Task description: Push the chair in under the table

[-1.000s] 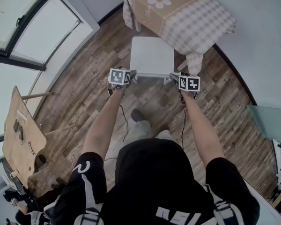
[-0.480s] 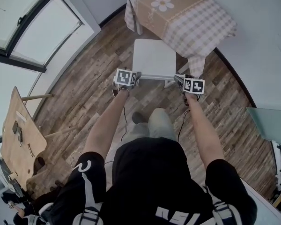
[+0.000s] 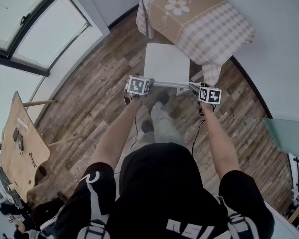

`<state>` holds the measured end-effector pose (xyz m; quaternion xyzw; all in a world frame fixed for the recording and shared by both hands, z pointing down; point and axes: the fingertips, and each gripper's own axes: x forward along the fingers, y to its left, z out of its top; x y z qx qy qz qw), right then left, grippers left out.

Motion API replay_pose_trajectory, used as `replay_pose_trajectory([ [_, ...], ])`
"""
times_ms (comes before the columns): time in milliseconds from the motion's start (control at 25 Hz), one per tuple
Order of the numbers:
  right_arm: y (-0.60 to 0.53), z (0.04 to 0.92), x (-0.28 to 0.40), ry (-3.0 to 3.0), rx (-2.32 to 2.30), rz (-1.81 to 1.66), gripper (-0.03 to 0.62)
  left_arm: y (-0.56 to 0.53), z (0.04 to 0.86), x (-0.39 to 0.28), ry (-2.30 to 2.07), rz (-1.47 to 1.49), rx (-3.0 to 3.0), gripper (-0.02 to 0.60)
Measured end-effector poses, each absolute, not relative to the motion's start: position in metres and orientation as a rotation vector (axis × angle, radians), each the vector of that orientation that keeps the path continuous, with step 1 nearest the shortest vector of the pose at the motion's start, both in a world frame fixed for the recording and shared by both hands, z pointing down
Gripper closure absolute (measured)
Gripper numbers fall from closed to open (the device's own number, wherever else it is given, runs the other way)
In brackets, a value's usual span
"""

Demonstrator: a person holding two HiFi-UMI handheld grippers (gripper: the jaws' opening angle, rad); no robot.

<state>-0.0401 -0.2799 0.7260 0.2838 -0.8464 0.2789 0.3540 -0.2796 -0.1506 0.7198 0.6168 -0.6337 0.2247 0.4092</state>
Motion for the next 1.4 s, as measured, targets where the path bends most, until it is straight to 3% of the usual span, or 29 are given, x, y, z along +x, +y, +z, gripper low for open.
replay_pose_trajectory([
  [1400,-0.381,0.728,-0.12,-2.17,0.932,0.783,0.207,-0.296,0.721,-0.379,-1.471,0.662,1.709,0.219],
])
